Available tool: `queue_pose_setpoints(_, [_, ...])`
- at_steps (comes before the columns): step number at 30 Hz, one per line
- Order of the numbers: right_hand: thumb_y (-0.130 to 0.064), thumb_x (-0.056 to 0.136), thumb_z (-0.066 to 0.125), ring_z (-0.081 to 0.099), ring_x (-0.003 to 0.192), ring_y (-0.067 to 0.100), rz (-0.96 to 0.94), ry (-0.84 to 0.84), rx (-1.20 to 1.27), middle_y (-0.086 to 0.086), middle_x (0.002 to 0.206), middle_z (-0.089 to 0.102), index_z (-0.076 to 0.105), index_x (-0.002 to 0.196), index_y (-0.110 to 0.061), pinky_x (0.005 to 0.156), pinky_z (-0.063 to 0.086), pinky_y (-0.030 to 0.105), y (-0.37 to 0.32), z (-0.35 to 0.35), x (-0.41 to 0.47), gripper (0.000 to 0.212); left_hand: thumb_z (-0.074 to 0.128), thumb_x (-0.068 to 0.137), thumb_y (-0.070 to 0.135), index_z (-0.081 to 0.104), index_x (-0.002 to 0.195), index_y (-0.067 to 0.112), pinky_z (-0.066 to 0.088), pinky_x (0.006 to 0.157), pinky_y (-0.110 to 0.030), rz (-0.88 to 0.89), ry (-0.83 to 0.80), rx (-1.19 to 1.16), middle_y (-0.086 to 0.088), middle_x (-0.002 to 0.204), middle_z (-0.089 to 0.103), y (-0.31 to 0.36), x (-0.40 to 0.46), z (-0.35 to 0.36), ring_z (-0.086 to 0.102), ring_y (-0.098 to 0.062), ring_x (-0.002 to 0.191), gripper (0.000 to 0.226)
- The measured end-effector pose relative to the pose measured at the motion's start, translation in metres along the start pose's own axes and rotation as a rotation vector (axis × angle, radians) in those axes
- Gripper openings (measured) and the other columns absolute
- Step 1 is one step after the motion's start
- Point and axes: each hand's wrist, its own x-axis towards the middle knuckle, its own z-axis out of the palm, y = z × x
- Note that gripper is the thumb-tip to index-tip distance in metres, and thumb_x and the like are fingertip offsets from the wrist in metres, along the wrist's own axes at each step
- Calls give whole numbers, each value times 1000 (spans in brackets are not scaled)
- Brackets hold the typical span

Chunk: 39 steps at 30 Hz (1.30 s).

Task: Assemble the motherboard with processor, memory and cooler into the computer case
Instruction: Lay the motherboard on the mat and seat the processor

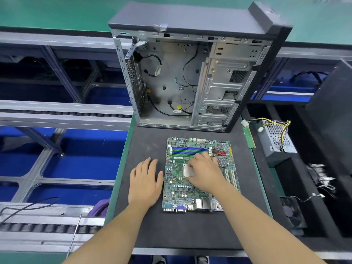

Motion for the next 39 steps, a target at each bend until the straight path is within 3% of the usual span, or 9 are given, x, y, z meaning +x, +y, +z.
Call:
queue_pose_setpoints(20, [-41,86,75,39,114,19,3,-39,-55,-6,120,55,65,117,-24,98,32,42,-2,1,5,37,34,101,44,49,136,25,29,113,-43,9,34,-11,0,149,45,-1,1,3,38,-21,137,43])
queue_pose_setpoints(23, [-50,81,77,39,119,19,6,-51,-21,-6,124,54,62,126,-27,101,32,44,1,-2,4,53,40,100,42,50,136,24,29,113,-42,9,35,-33,1,147,46,0,1,3,39,-20,136,41])
queue_pose_setpoints(26, [-54,77,80,36,129,19,63,-14,121,-8,134,49,49,143,-32,108,31,47,15,-11,2,76,52,97,32,53,130,23,33,107,-41,-55,96,-186,3,135,55,4,6,-3,46,-20,127,35])
queue_pose_setpoints(28, [-48,80,81,37,129,19,91,0,227,-8,134,51,47,146,-31,110,35,45,28,-16,0,76,58,94,25,57,123,21,36,101,-41,-66,147,-327,5,126,58,16,12,-11,48,-21,120,29])
queue_pose_setpoints(30, [-41,84,79,44,122,19,85,-10,311,-7,123,58,52,143,-26,106,40,39,39,-17,-2,66,61,90,19,62,115,19,42,94,-40,33,182,-413,5,117,60,34,21,-18,49,-20,112,25])
queue_pose_setpoints(33, [-28,92,73,56,101,16,66,54,402,-10,101,59,65,129,-16,96,48,35,44,-14,-6,40,60,90,19,65,113,17,44,92,-37,257,34,-427,6,111,62,63,37,-29,50,-16,107,24])
queue_pose_setpoints(35, [-23,94,71,59,91,13,65,115,434,-12,94,60,70,120,-14,91,51,33,43,-12,-6,28,57,92,27,63,120,20,41,97,-37,390,-130,-292,5,115,60,74,45,-30,49,-18,111,30])
queue_pose_setpoints(39, [-24,96,67,58,88,8,66,135,419,-11,97,68,75,110,-16,87,47,25,39,-10,-2,17,57,90,45,56,131,27,32,104,-38,438,-301,-53,6,125,52,72,48,-23,41,-20,120,44])
